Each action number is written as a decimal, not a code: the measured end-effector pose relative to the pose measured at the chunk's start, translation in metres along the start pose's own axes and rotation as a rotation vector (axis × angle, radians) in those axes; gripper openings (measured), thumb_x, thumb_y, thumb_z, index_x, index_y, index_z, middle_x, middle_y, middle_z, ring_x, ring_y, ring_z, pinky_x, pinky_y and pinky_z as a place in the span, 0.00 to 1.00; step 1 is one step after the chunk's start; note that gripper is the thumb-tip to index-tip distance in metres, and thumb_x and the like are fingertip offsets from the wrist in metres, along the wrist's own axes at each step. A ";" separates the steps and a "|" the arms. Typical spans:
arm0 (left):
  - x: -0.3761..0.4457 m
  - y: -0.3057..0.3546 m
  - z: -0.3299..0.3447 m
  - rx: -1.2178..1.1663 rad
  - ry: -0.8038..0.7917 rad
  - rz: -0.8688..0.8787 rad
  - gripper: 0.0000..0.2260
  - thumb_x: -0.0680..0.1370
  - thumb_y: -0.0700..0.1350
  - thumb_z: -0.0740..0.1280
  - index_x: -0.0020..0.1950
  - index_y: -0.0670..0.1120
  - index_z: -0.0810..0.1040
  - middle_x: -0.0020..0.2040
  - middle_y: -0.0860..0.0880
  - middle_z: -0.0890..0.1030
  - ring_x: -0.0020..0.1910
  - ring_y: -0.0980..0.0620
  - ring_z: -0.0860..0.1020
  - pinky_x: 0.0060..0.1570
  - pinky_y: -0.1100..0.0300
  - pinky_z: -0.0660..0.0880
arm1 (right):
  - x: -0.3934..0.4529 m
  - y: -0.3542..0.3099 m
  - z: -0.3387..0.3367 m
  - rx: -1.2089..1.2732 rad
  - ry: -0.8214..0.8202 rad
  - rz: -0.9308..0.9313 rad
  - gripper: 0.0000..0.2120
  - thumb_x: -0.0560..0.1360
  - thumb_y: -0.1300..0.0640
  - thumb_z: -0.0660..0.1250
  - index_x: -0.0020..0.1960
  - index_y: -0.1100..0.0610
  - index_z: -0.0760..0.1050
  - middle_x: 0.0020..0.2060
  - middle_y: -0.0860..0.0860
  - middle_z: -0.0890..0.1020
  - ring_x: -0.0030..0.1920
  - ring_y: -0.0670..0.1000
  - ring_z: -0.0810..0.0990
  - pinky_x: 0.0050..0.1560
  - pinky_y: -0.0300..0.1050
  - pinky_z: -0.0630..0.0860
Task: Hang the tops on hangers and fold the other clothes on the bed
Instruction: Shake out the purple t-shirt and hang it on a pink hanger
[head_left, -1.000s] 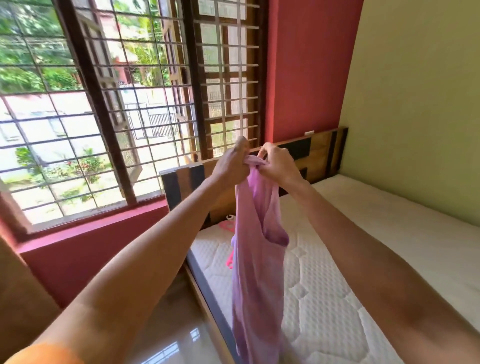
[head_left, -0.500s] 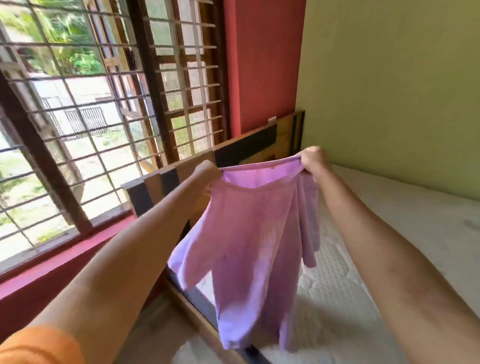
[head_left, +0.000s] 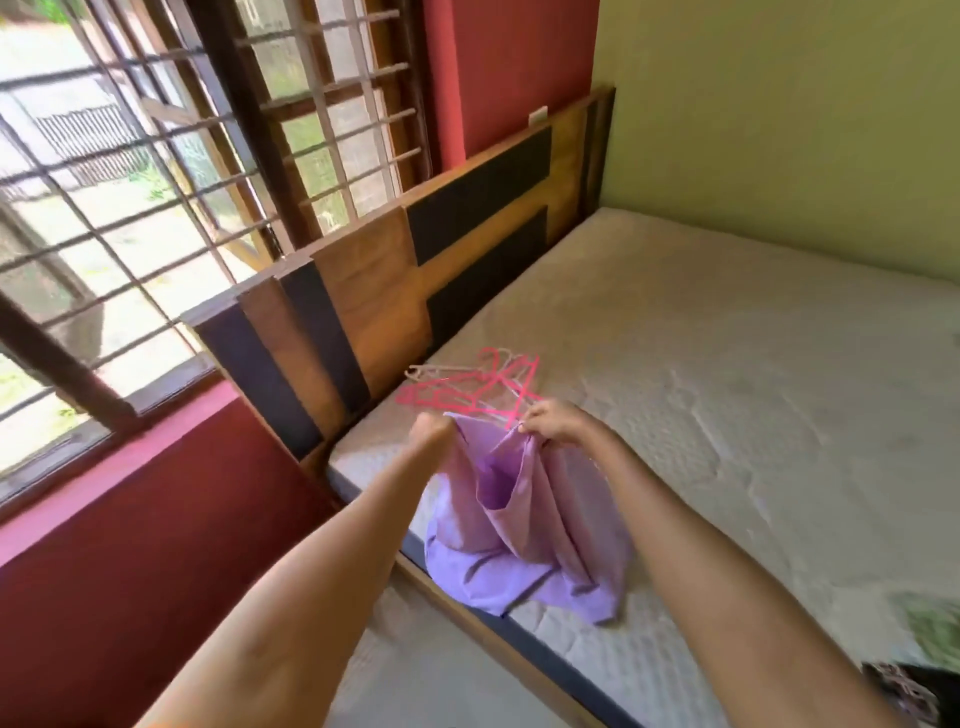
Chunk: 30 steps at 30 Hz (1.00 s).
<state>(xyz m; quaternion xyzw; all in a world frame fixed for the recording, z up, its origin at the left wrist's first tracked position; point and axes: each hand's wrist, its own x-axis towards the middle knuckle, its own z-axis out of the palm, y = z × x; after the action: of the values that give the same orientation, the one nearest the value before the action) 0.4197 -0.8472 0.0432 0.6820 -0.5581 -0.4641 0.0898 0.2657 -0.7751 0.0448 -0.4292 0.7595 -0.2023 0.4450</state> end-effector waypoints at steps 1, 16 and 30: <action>0.003 -0.011 0.001 -0.023 -0.016 -0.026 0.11 0.77 0.37 0.61 0.54 0.33 0.78 0.46 0.39 0.82 0.50 0.50 0.81 0.48 0.56 0.75 | 0.009 0.008 0.012 -0.014 0.074 -0.013 0.08 0.75 0.61 0.66 0.47 0.65 0.80 0.44 0.59 0.81 0.45 0.54 0.79 0.42 0.43 0.69; 0.200 -0.041 0.005 -0.007 -0.007 0.036 0.08 0.75 0.44 0.59 0.41 0.41 0.73 0.41 0.40 0.75 0.46 0.40 0.76 0.41 0.58 0.67 | 0.180 0.009 0.092 -0.111 0.132 0.241 0.10 0.75 0.63 0.58 0.46 0.66 0.77 0.49 0.66 0.80 0.51 0.60 0.78 0.46 0.46 0.71; 0.307 -0.079 0.014 0.241 -0.280 -0.036 0.11 0.71 0.38 0.61 0.30 0.45 0.64 0.33 0.40 0.73 0.39 0.38 0.72 0.34 0.55 0.68 | 0.321 0.004 0.187 -0.190 0.044 0.554 0.19 0.76 0.55 0.58 0.66 0.57 0.71 0.64 0.60 0.71 0.65 0.62 0.69 0.65 0.54 0.67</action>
<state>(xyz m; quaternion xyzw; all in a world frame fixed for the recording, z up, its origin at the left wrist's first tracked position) 0.4467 -1.0730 -0.1786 0.6265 -0.6043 -0.4858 -0.0794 0.3467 -1.0264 -0.2169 -0.2409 0.8726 -0.0104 0.4247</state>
